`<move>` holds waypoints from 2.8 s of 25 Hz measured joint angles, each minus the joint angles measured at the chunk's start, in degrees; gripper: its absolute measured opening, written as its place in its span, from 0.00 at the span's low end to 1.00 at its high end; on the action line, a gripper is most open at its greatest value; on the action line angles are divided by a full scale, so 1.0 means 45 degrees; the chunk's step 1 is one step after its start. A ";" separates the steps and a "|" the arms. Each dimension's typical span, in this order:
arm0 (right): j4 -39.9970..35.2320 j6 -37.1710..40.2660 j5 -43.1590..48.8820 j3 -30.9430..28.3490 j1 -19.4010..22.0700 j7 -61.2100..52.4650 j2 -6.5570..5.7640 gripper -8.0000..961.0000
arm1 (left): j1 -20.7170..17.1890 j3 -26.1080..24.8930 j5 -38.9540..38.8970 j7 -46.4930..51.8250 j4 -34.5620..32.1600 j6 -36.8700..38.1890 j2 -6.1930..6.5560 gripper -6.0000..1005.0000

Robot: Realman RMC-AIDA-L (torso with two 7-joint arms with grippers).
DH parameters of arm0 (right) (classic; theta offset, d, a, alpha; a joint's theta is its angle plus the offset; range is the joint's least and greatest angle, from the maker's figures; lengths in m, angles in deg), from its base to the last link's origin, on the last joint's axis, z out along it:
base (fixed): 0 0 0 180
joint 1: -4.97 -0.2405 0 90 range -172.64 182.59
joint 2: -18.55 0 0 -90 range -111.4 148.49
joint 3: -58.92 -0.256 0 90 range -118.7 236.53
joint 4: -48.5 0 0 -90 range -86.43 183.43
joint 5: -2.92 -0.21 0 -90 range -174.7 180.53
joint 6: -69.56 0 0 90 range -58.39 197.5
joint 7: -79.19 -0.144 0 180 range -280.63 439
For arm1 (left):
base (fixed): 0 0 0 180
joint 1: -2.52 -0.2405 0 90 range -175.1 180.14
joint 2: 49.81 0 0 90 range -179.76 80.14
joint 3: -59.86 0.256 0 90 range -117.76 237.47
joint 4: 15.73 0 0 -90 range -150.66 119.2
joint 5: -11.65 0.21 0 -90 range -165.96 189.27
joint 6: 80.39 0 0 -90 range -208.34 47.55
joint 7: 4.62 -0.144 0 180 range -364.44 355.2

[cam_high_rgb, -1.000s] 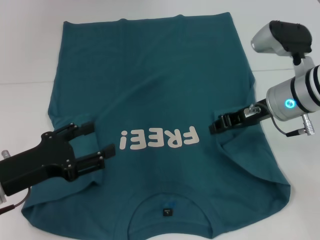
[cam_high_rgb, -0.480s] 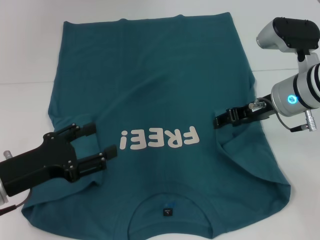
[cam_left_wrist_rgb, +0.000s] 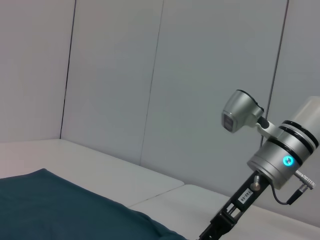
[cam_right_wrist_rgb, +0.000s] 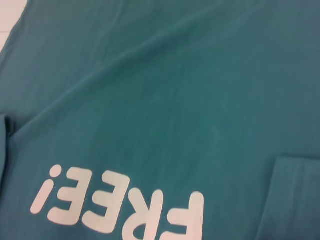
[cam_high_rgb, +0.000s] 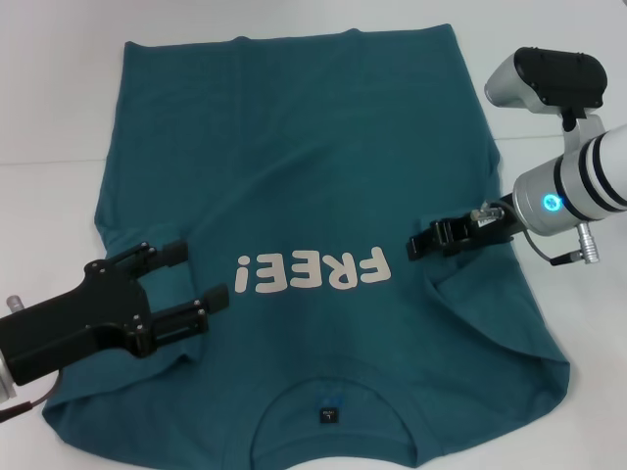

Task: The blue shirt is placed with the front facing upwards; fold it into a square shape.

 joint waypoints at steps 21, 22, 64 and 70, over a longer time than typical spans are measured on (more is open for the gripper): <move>0.1310 -0.0772 0.0232 0.0014 -0.0628 -0.0071 -0.0044 0.56 | 0.0001 0.0000 -0.0026 -0.0315 0.0251 -0.0003 0.0000 0.83; 0.1278 -0.0724 0.0225 0.0018 -0.0628 -0.0018 -0.0041 0.55 | 0.0000 0.0000 -0.0030 -0.0325 0.0289 -0.0003 0.0000 0.83; 0.1925 -0.0695 0.0638 0.0478 -0.1342 0.6512 -0.0151 0.56 | 0.0137 0.0000 -0.0025 -0.0234 0.0314 -0.0003 0.0019 0.83; 0.1843 -0.0794 0.0895 0.0485 -0.1396 0.6010 -0.0095 0.40 | 0.0137 0.0000 -0.0014 -0.0233 0.0314 -0.0004 0.0019 0.83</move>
